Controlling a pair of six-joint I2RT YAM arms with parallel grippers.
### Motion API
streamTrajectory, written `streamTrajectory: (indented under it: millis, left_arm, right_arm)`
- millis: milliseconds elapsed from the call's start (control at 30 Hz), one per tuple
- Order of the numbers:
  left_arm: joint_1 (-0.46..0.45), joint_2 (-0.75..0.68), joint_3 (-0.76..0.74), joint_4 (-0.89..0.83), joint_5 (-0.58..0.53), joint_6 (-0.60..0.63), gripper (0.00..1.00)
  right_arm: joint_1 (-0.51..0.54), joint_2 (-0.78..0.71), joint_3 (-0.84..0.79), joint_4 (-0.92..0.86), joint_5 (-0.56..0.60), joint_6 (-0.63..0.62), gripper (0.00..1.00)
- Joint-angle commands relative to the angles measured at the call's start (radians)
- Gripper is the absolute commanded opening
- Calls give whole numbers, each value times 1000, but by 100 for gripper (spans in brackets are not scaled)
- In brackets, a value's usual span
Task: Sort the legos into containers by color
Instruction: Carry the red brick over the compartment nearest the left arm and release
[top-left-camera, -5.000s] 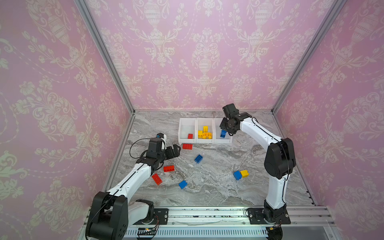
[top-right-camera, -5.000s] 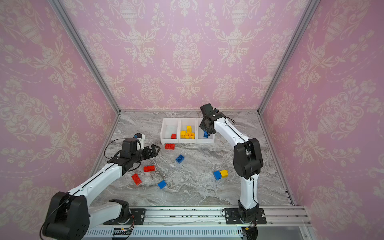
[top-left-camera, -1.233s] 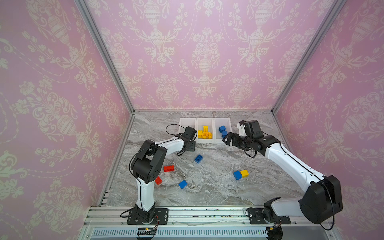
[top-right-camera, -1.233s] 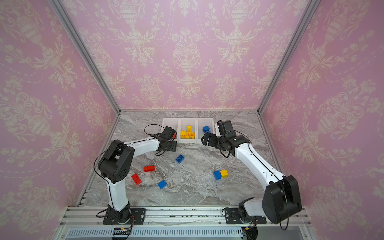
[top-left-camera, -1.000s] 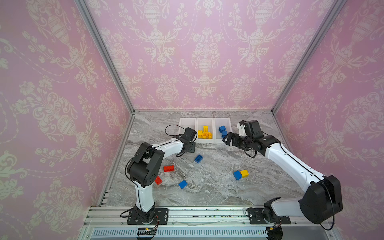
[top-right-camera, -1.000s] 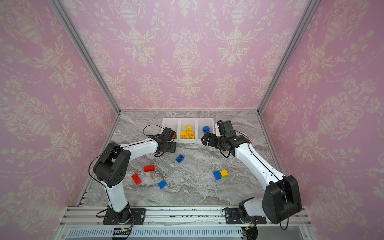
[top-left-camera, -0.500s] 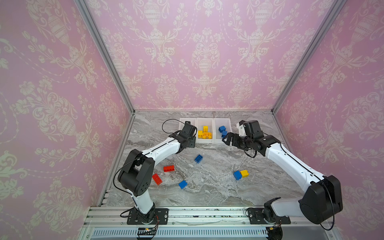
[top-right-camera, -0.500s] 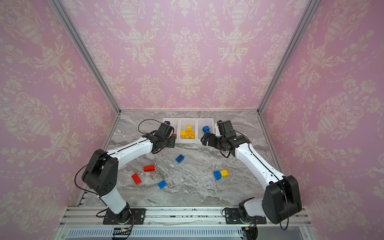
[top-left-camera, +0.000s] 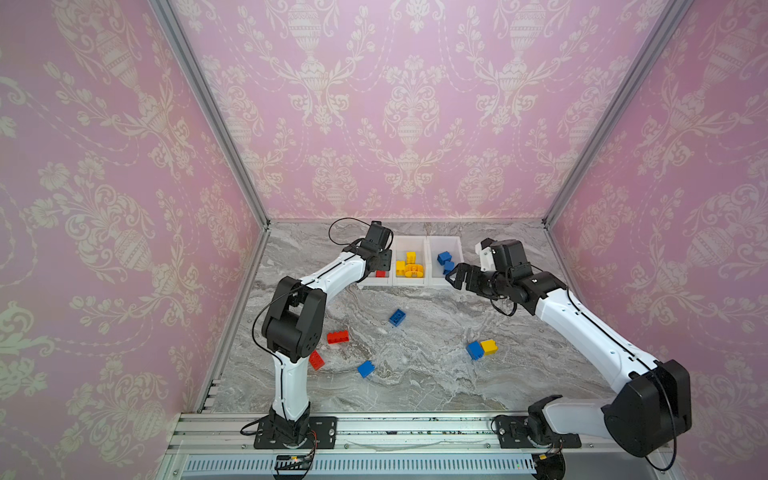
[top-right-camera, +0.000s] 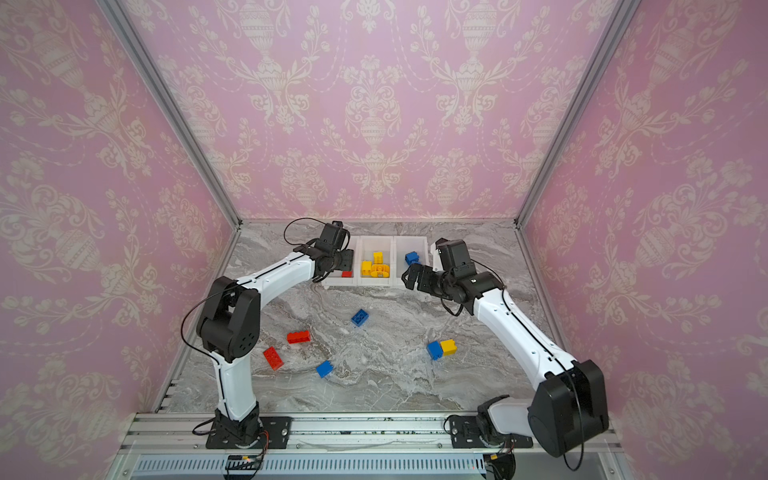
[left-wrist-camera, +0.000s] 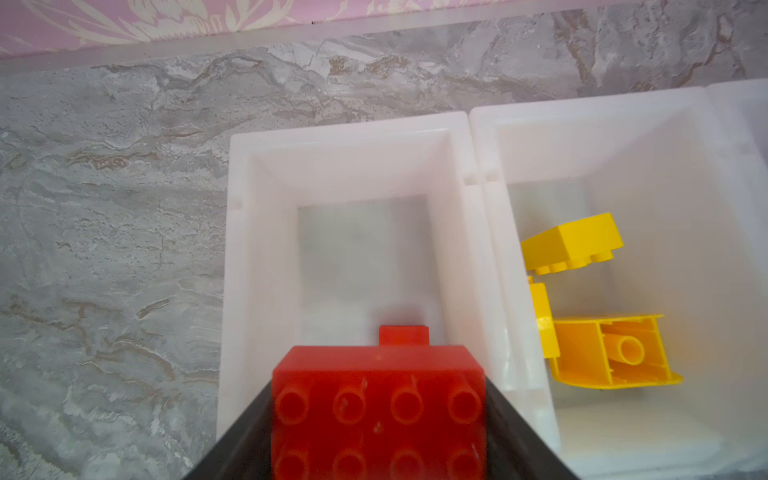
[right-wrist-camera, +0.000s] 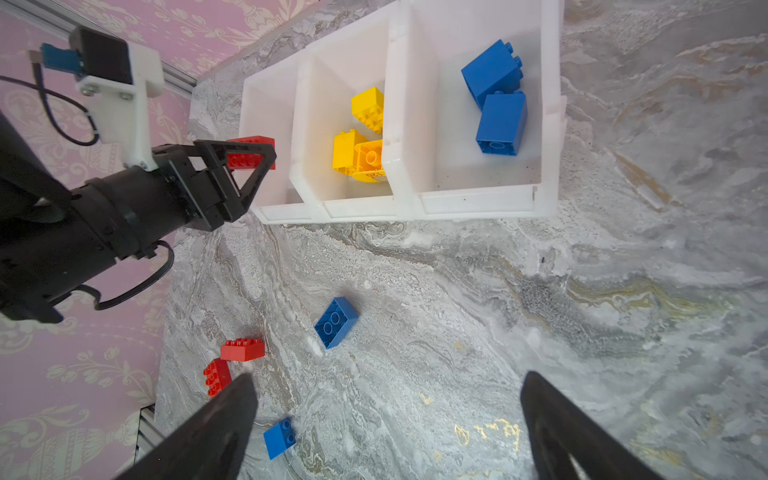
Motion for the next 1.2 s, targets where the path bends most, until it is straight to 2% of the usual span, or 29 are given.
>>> streamTrajectory:
  millis: [0,133,267,433,833,1067,1167]
  left_arm:
    - [15,31,64,-17,25,29,53]
    - [32,65,91,-13,40,38,58]
    - [33,69,93,2,40,48,77]
    - [33,54,80,14,41,45,85]
    - [29,-2,34,37,61,33,87]
    - [16,-74,-36,53,84,15,87]
    - [10,-116,-84,64,96,1,88]
  right_arm:
    - [-4,-20,-6,-8,1,-3,100]
    - [-4,-12,-12,-7,-1,-1,100]
    - [-4,-6,-15,-6,-4,2,100]
    - [-5,-3,-19,-18,4,2,100]
    - [-4,8,-13,-66,32,8,100]
    - [-4,23,-8,-192,123,23,100]
    - [-4,22,-22,-261,173,119,100]
